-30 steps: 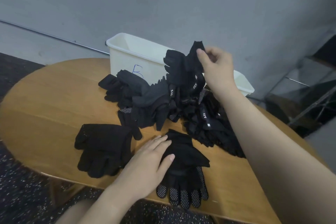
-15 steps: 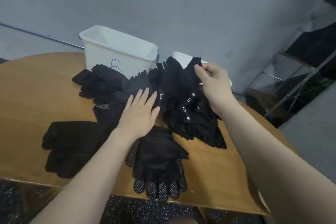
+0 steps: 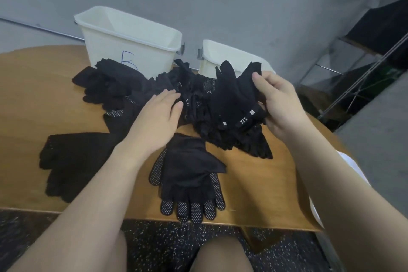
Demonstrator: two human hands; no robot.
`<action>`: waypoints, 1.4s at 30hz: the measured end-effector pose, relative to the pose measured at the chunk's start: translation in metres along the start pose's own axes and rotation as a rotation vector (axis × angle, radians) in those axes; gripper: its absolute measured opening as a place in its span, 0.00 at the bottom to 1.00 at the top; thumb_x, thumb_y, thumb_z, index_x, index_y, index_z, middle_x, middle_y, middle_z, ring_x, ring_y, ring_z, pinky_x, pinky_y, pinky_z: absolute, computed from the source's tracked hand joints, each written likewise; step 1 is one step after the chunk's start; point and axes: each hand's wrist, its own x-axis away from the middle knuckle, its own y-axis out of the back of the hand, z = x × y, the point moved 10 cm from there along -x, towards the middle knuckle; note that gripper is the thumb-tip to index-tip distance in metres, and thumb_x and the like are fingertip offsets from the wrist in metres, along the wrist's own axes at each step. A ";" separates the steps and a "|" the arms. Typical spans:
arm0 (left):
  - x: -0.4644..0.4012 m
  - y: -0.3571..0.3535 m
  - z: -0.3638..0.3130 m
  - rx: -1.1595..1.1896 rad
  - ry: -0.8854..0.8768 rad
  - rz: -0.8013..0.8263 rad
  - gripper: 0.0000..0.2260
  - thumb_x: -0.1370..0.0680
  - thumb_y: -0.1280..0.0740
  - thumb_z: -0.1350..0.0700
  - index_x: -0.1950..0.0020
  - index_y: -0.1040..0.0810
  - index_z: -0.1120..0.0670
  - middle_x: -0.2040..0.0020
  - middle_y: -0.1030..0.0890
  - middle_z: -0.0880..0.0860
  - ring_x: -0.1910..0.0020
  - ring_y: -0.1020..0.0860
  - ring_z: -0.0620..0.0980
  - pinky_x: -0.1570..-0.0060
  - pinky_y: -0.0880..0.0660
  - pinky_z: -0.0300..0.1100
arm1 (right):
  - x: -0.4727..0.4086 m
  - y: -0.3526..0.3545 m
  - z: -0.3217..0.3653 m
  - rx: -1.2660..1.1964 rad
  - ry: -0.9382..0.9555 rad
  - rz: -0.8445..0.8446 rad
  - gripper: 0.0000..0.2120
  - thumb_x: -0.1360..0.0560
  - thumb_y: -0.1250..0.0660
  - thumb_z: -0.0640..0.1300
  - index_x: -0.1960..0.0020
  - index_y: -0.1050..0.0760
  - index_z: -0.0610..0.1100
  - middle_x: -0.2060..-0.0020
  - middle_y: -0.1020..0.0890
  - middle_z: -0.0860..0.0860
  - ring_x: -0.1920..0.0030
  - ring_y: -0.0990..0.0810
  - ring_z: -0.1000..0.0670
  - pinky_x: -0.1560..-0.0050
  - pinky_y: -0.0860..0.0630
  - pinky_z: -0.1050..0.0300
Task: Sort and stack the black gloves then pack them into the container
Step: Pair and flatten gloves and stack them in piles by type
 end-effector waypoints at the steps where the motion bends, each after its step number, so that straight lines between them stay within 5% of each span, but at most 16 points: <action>1: 0.009 0.010 -0.006 0.130 0.012 -0.027 0.20 0.13 0.43 0.48 0.22 0.31 0.52 0.22 0.30 0.49 0.23 0.35 0.45 0.24 0.41 0.41 | 0.006 -0.007 0.000 -0.026 -0.007 0.039 0.09 0.15 0.38 0.40 0.51 0.22 0.38 0.60 0.16 0.46 0.65 0.17 0.53 0.65 0.21 0.61; 5: 0.047 0.022 -0.028 0.692 0.068 0.071 0.29 0.23 0.29 0.46 0.23 0.32 0.46 0.28 0.25 0.42 0.30 0.27 0.36 0.30 0.32 0.34 | 0.031 -0.041 -0.008 -0.105 -0.045 0.210 0.08 0.16 0.36 0.42 0.50 0.21 0.38 0.51 0.18 0.36 0.53 0.18 0.41 0.48 0.19 0.48; 7: 0.065 0.016 -0.023 0.889 0.190 0.116 0.36 0.28 0.25 0.42 0.23 0.33 0.45 0.32 0.22 0.41 0.34 0.24 0.35 0.35 0.28 0.33 | 0.042 -0.056 -0.019 -0.143 -0.082 0.257 0.08 0.17 0.35 0.44 0.50 0.20 0.40 0.50 0.19 0.36 0.52 0.19 0.41 0.48 0.21 0.46; 11: 0.090 -0.007 0.004 1.015 0.398 0.179 0.50 0.37 0.19 0.36 0.20 0.35 0.47 0.29 0.23 0.46 0.30 0.24 0.44 0.27 0.30 0.48 | 0.061 -0.078 -0.043 -0.216 -0.111 0.278 0.09 0.17 0.36 0.44 0.51 0.19 0.43 0.51 0.17 0.39 0.52 0.17 0.43 0.49 0.20 0.46; 14: 0.092 -0.017 0.012 1.135 0.448 0.228 0.33 0.27 0.22 0.47 0.25 0.28 0.55 0.32 0.20 0.54 0.32 0.21 0.52 0.28 0.29 0.57 | 0.068 -0.081 -0.061 -0.287 -0.116 0.253 0.11 0.16 0.37 0.44 0.43 0.21 0.37 0.40 0.20 0.32 0.43 0.20 0.36 0.39 0.23 0.39; 18: 0.087 -0.022 0.003 1.196 0.418 0.317 0.17 0.19 0.33 0.61 0.31 0.22 0.61 0.35 0.18 0.59 0.34 0.20 0.57 0.32 0.25 0.53 | 0.069 -0.071 -0.081 -0.364 -0.133 0.215 0.13 0.16 0.37 0.43 0.42 0.23 0.33 0.45 0.19 0.34 0.46 0.18 0.40 0.45 0.18 0.49; 26: 0.060 -0.025 0.012 1.171 0.405 0.109 0.20 0.24 0.30 0.62 0.35 0.26 0.69 0.36 0.19 0.63 0.35 0.20 0.61 0.32 0.24 0.55 | 0.050 -0.061 -0.091 -0.367 -0.148 0.232 0.09 0.17 0.36 0.45 0.51 0.20 0.42 0.52 0.17 0.41 0.51 0.18 0.44 0.48 0.19 0.51; 30: 0.055 -0.022 0.011 1.246 0.393 0.058 0.20 0.22 0.33 0.66 0.31 0.30 0.71 0.34 0.20 0.66 0.34 0.21 0.63 0.33 0.24 0.55 | 0.048 -0.059 -0.105 -0.145 -0.163 0.347 0.11 0.22 0.28 0.52 0.51 0.19 0.44 0.50 0.17 0.39 0.48 0.20 0.42 0.39 0.23 0.40; 33: 0.053 -0.017 0.011 1.288 0.373 0.022 0.20 0.21 0.34 0.66 0.30 0.30 0.70 0.33 0.21 0.66 0.33 0.22 0.64 0.32 0.25 0.56 | 0.052 -0.058 -0.110 0.046 -0.137 0.440 0.11 0.30 0.21 0.55 0.55 0.19 0.51 0.58 0.18 0.56 0.53 0.21 0.54 0.44 0.27 0.55; 36: 0.052 -0.010 0.009 1.300 0.360 -0.025 0.20 0.21 0.34 0.64 0.29 0.28 0.67 0.33 0.20 0.63 0.33 0.21 0.60 0.34 0.23 0.53 | 0.053 -0.054 -0.113 0.165 -0.085 0.420 0.19 0.40 0.23 0.59 0.50 0.19 0.64 0.49 0.17 0.67 0.44 0.21 0.70 0.42 0.28 0.69; 42: 0.056 0.005 0.003 1.255 0.271 -0.134 0.22 0.23 0.32 0.62 0.32 0.30 0.71 0.40 0.16 0.59 0.40 0.17 0.54 0.44 0.20 0.45 | 0.049 -0.040 -0.128 0.158 -0.095 0.307 0.14 0.28 0.22 0.53 0.44 0.17 0.56 0.47 0.15 0.55 0.42 0.15 0.51 0.36 0.22 0.46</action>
